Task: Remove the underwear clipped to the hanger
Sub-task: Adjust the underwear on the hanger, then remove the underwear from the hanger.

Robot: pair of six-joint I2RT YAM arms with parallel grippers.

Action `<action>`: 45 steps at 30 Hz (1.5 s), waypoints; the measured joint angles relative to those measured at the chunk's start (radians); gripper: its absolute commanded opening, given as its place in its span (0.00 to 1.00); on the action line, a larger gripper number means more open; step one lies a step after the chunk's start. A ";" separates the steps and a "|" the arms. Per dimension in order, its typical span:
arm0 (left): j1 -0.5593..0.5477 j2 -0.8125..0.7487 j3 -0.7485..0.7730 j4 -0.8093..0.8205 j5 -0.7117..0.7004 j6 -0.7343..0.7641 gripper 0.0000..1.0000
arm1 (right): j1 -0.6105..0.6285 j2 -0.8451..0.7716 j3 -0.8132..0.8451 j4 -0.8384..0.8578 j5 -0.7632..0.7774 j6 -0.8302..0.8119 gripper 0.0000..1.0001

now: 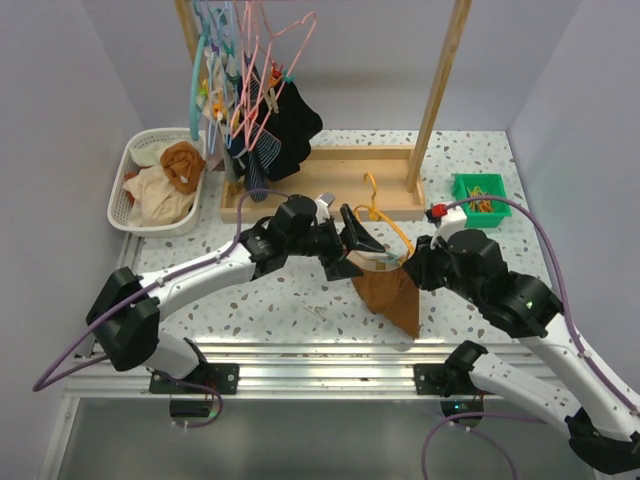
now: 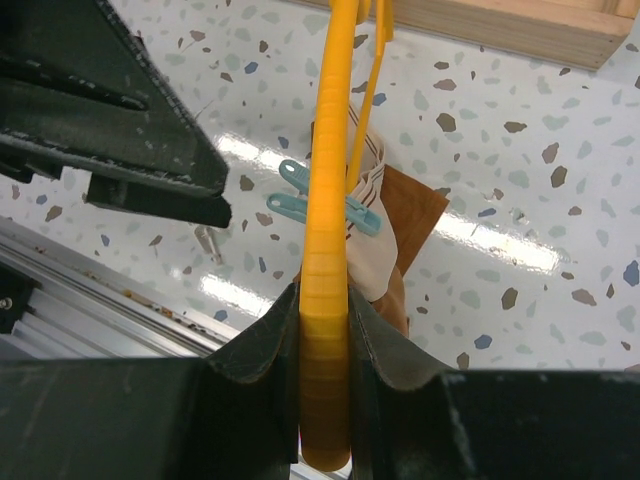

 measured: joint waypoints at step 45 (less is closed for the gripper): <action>0.002 0.285 -0.009 0.483 0.267 -0.270 0.00 | 0.019 0.018 0.009 -0.012 0.020 -0.014 0.00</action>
